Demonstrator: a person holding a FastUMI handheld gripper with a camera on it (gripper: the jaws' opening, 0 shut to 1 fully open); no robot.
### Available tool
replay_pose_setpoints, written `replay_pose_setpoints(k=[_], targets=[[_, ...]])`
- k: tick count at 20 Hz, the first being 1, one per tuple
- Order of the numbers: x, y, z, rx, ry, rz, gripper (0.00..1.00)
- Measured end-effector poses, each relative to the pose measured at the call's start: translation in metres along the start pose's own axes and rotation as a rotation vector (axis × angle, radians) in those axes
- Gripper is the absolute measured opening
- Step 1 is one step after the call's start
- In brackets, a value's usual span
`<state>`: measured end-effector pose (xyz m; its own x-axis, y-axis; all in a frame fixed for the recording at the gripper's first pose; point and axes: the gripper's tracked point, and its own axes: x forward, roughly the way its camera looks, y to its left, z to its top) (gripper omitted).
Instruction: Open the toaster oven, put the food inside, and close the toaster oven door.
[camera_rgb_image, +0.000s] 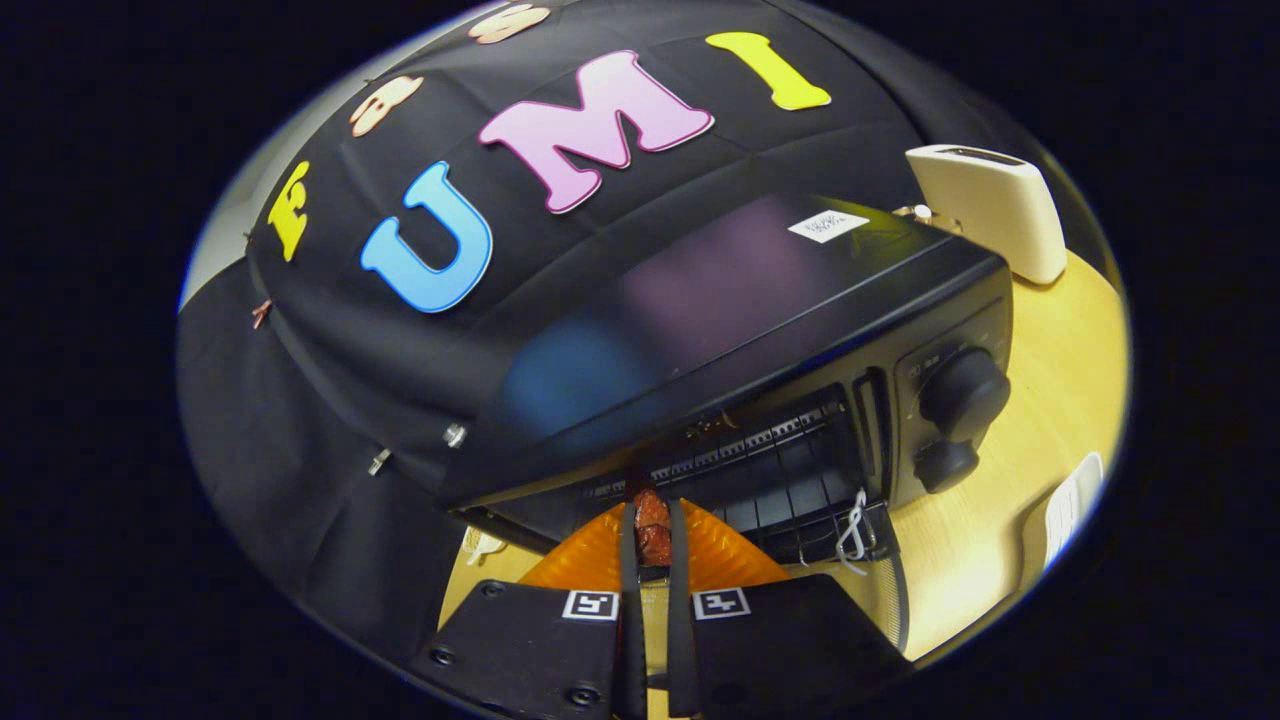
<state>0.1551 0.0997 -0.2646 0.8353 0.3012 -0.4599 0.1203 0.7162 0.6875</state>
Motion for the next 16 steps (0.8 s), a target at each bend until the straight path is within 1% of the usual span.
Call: replay_pose_setpoints(k=[3, 5, 6, 8, 9, 10, 12, 14, 15, 16], targets=[[0.020, -0.002, 0.003, 0.021, -0.044, 0.004, 0.12], [0.030, -0.007, 0.004, 0.012, -0.065, -0.014, 0.12], [0.033, -0.014, 0.006, -0.009, -0.082, -0.049, 0.14], [0.036, -0.040, 0.011, -0.091, -0.100, -0.167, 0.25], [0.034, -0.050, 0.013, -0.129, -0.103, -0.219, 0.34], [0.033, -0.055, 0.017, -0.164, -0.114, -0.247, 0.46], [0.029, -0.043, 0.016, -0.185, -0.103, -0.211, 0.69], [0.022, -0.039, 0.015, -0.229, -0.093, -0.220, 0.92], [0.016, -0.037, 0.017, -0.245, -0.098, -0.227, 0.98], [0.009, -0.034, 0.019, -0.255, -0.105, -0.230, 0.98]])
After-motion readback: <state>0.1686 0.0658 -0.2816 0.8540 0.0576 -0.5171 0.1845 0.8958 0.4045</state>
